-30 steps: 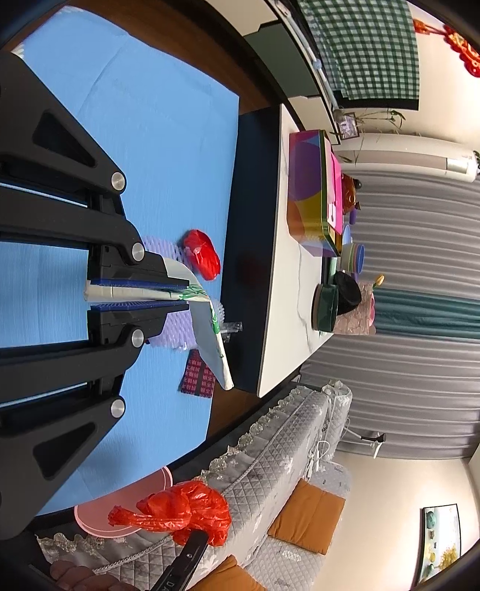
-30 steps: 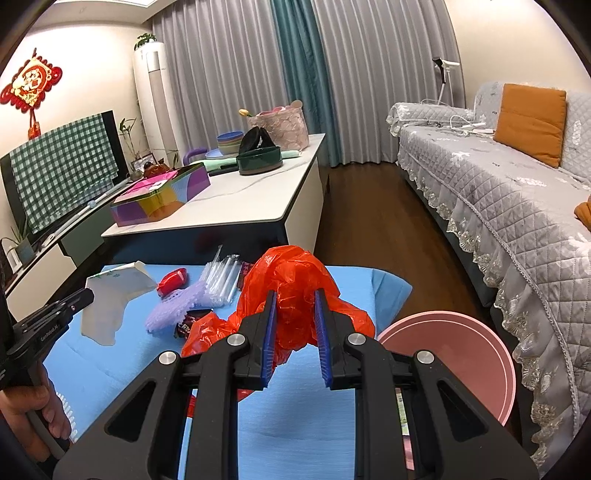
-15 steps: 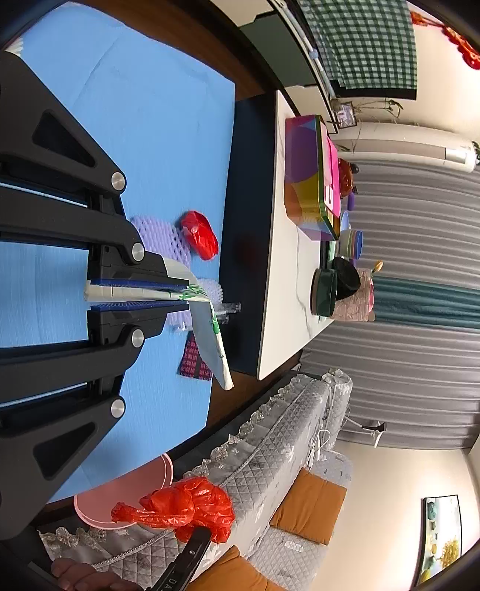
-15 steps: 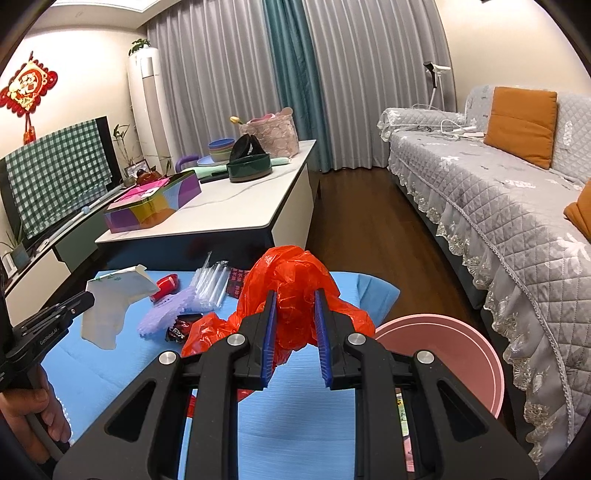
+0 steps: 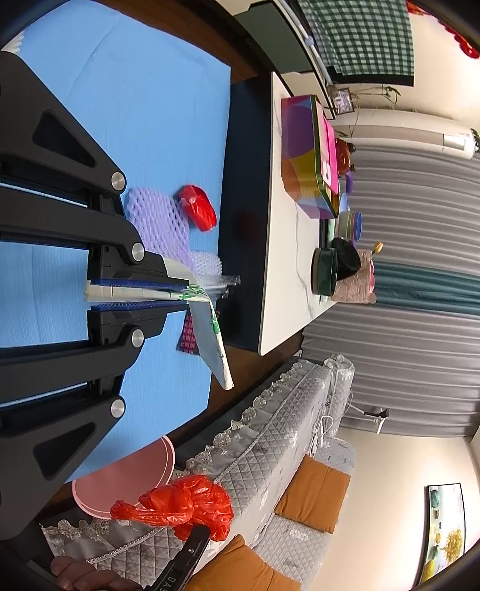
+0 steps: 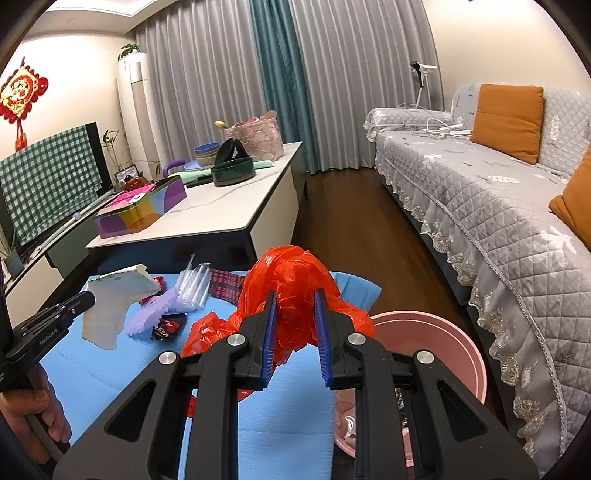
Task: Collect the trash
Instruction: 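Carry the white paper bag and red bag in both tools over the pink bin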
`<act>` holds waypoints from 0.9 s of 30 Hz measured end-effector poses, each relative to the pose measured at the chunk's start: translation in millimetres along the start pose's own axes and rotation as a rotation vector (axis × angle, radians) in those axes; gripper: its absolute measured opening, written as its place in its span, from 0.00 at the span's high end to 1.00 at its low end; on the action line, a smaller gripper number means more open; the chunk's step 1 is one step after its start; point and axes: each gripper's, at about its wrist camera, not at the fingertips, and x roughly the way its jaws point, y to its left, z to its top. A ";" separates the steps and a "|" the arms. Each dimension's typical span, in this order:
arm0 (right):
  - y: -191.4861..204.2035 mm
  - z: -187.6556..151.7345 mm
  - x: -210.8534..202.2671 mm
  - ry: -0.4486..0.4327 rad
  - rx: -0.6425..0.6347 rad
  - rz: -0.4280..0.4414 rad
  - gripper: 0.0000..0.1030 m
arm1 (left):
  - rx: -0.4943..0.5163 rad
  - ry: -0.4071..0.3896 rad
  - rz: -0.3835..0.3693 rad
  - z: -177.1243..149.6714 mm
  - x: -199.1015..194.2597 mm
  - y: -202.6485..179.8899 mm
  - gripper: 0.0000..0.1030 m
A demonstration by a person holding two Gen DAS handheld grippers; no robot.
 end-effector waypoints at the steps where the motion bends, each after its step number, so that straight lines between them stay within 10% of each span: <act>1: -2.3 -0.2 -0.8 0.000 0.002 -0.003 0.80 | 0.001 0.000 -0.004 0.2 0.4 -2.1 0.94; 27: -62.5 -8.1 -26.2 -0.011 0.058 -0.090 0.80 | 0.049 0.003 -0.126 0.3 7.9 -69.4 0.94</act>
